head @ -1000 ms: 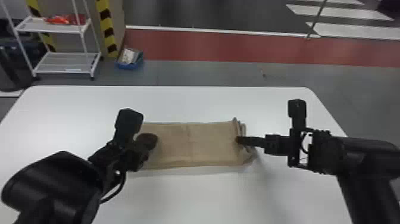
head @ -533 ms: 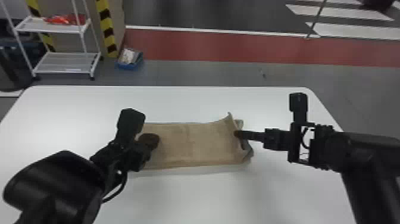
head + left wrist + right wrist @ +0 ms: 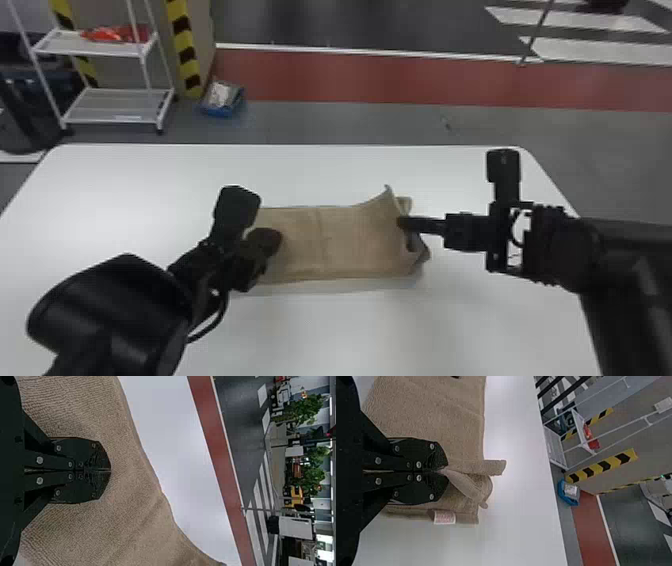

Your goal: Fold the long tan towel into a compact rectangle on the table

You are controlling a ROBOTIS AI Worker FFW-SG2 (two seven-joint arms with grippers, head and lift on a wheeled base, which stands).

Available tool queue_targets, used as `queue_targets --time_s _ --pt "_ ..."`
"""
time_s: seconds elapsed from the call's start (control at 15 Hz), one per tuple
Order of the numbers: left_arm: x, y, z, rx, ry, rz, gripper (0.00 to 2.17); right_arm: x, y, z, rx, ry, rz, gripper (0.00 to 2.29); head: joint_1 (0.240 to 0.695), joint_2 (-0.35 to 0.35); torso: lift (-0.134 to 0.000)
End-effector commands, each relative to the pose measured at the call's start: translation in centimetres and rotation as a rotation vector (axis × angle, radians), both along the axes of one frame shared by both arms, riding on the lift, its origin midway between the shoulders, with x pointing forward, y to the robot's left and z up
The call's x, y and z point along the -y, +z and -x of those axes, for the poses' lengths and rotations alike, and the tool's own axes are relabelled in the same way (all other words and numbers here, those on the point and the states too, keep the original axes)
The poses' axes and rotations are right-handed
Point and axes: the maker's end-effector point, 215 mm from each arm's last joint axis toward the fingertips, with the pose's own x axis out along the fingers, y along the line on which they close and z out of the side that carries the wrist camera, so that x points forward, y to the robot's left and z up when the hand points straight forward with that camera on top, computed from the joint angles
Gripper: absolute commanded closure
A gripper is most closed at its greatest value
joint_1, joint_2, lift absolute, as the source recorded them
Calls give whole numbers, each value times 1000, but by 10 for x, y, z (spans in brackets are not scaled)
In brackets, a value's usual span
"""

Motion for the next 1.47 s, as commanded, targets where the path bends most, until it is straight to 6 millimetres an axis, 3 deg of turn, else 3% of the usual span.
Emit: queue_targets --time_s 0.0,0.13,0.2,0.67,1.07,1.27,1.4 --pt "-1 -1 1 -2 0 -3 1912 18 -20 4 -16 -28 94 1001 695 -130 -128" --pt "4 -2 2 -2 -6 -1 1912 28 -31 7 -28 -46 157 620 695 -144 -128" --pt "6 -2 2 -1 -10 -3 1912 32 -32 6 -29 -54 172 549 695 -150 -128" --pt "5 -4 5 -7 -10 -3 1912 24 -34 0 -29 -31 223 549 695 -167 -128" --pt "4 -3 4 -4 -9 -5 1912 15 -48 -1 -68 -6 260 552 695 -155 -128" --pt "0 -4 3 -5 -4 -8 1912 14 -46 -2 -65 -4 253 802 695 -150 -128" --pt "0 -6 4 -9 -4 -9 1912 12 -45 0 -74 1 231 1217 695 -147 -128"
